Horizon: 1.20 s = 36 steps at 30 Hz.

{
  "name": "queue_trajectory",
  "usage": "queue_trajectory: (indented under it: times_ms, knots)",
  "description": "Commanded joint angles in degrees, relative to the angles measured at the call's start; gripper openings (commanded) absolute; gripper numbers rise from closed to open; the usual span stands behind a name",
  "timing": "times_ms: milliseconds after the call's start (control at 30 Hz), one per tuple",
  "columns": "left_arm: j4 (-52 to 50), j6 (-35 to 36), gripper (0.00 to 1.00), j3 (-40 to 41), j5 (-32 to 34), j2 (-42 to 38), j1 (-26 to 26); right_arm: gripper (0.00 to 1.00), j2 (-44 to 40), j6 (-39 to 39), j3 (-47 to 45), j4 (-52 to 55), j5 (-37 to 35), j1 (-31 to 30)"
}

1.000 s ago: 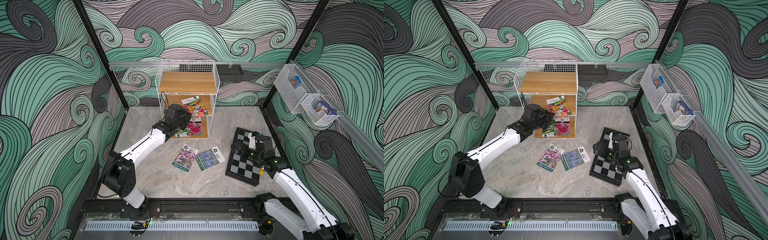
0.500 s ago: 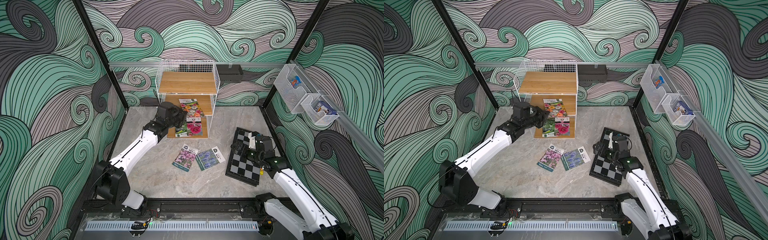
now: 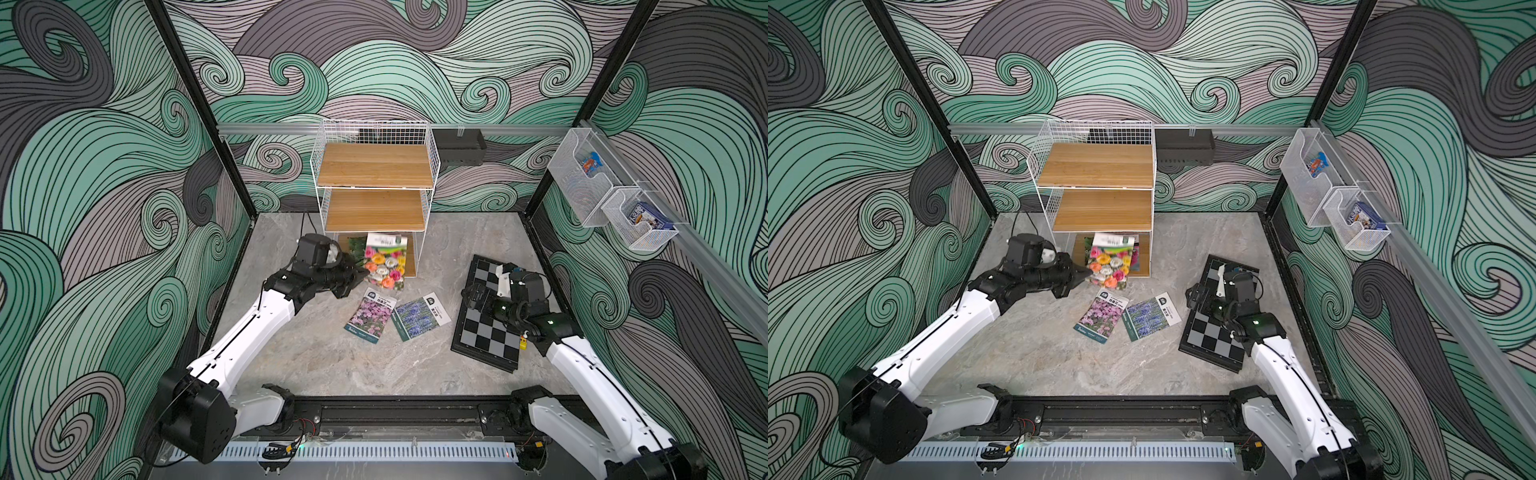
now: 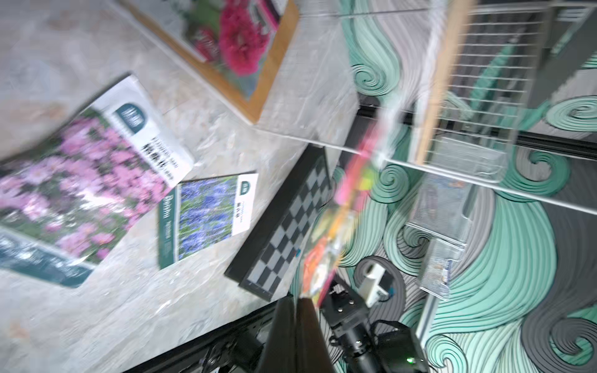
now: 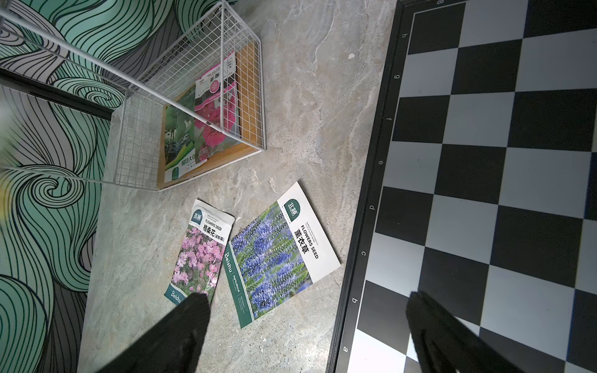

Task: Take the seed bag off the shelf
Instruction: Pick up the seed packet from the shelf, then place the seed packet at the center of the board.

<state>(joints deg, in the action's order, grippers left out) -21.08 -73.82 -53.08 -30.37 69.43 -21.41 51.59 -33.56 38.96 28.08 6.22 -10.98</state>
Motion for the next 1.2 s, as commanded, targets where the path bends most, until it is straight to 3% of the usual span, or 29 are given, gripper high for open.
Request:
queue_trajectory:
  times_ms: [0, 167, 567, 733, 1167]
  knots:
    - [-1.5, 3.2, 0.0, 6.5, -5.9, -0.9, 0.8, 0.99, -0.1, 0.6, -0.2, -0.1, 0.6, -0.2]
    - [-4.7, 7.5, 0.0, 11.4, -4.8, -4.2, 2.7, 0.99, -0.7, 0.7, -0.8, 0.0, 0.9, -0.3]
    - [-15.6, 16.7, 0.0, 11.7, -2.8, -14.8, 16.0, 0.99, -0.2, 0.8, -1.2, -0.2, 1.3, -0.2]
    - [-17.5, 20.6, 0.0, 12.1, -6.5, -11.0, 21.4, 0.99, 0.4, 0.8, -1.4, -0.7, 1.8, -0.2]
    - [-25.5, 37.7, 0.0, -0.2, -4.0, 7.6, 28.4, 0.99, -0.2, 2.6, -2.8, -0.5, 3.1, -0.2]
